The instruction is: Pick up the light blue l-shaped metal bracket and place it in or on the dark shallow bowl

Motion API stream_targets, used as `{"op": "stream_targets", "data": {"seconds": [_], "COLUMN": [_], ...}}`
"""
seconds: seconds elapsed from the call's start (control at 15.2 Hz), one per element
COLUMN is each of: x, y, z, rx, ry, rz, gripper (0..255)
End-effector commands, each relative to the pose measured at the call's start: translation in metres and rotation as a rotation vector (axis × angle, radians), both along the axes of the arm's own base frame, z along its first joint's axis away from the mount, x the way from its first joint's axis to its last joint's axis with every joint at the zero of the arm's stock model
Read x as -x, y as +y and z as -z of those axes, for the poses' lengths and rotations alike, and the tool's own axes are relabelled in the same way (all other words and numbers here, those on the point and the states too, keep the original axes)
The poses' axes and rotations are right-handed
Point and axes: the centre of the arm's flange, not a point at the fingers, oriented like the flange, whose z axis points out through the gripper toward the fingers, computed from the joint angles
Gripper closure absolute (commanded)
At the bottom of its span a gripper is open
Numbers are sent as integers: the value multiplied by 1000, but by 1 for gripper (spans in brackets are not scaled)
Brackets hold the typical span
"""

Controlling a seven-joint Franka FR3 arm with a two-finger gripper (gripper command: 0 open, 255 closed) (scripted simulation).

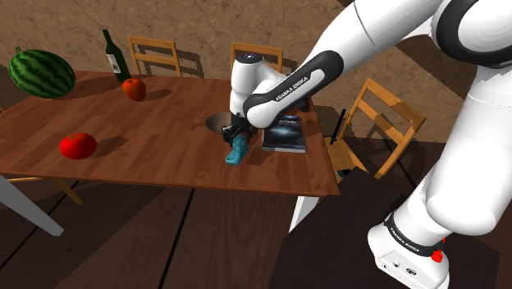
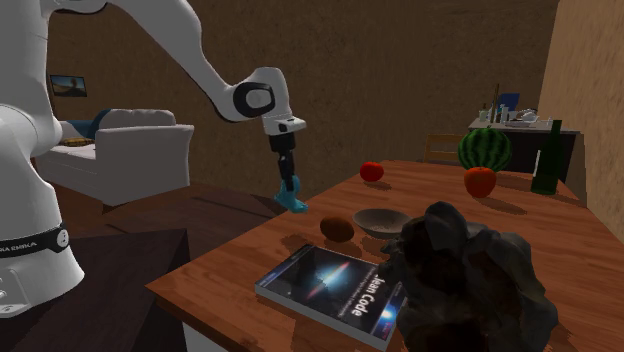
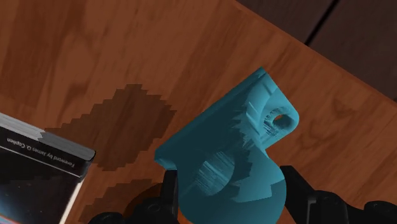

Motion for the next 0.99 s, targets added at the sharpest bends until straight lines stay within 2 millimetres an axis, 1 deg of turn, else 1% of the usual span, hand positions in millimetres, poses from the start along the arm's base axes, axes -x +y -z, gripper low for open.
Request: {"op": "stream_targets", "data": {"seconds": [0.0, 0.4, 0.92], "x": [0, 0, -96], "y": [0, 0, -42], "z": [-11, -42, -50], "rx": [0, 0, 0], "ry": [0, 0, 0], "rz": [0, 0, 0], "gripper": [255, 255, 255]}}
